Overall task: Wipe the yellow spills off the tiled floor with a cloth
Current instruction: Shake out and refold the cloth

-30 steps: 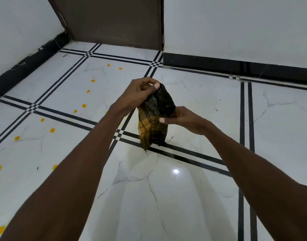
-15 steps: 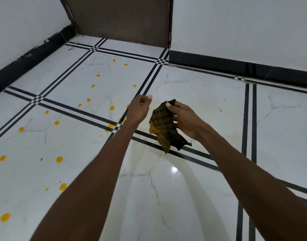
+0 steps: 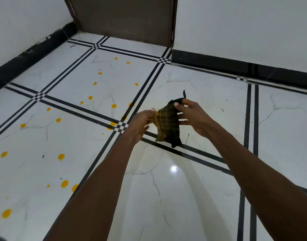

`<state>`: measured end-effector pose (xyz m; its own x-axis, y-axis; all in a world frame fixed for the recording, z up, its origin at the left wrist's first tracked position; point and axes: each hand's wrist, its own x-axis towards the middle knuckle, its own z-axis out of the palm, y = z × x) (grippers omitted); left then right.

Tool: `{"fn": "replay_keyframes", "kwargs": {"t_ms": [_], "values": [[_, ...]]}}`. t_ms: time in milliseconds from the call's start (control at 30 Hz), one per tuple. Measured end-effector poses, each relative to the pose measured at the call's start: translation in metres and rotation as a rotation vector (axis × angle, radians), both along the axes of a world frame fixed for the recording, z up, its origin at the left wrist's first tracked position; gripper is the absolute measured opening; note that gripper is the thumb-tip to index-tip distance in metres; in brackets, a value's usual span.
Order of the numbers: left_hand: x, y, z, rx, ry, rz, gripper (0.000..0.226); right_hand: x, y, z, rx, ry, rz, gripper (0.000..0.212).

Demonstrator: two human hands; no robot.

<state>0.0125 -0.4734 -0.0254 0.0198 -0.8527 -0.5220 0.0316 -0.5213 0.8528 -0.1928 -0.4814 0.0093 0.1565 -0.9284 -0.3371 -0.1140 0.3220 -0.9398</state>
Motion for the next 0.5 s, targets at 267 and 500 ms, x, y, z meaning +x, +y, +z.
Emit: {"fn": "replay_keyframes", "kwargs": {"t_ms": [267, 500], "values": [[0.014, -0.012, -0.001, -0.216, -0.069, 0.208, 0.034, -0.023, -0.014, -0.006, 0.135, 0.046, -0.182, 0.031], [0.016, -0.014, 0.007, -0.241, -0.156, 0.245, 0.038, -0.032, -0.007, -0.002, 0.029, 0.091, 0.074, 0.093]]}}
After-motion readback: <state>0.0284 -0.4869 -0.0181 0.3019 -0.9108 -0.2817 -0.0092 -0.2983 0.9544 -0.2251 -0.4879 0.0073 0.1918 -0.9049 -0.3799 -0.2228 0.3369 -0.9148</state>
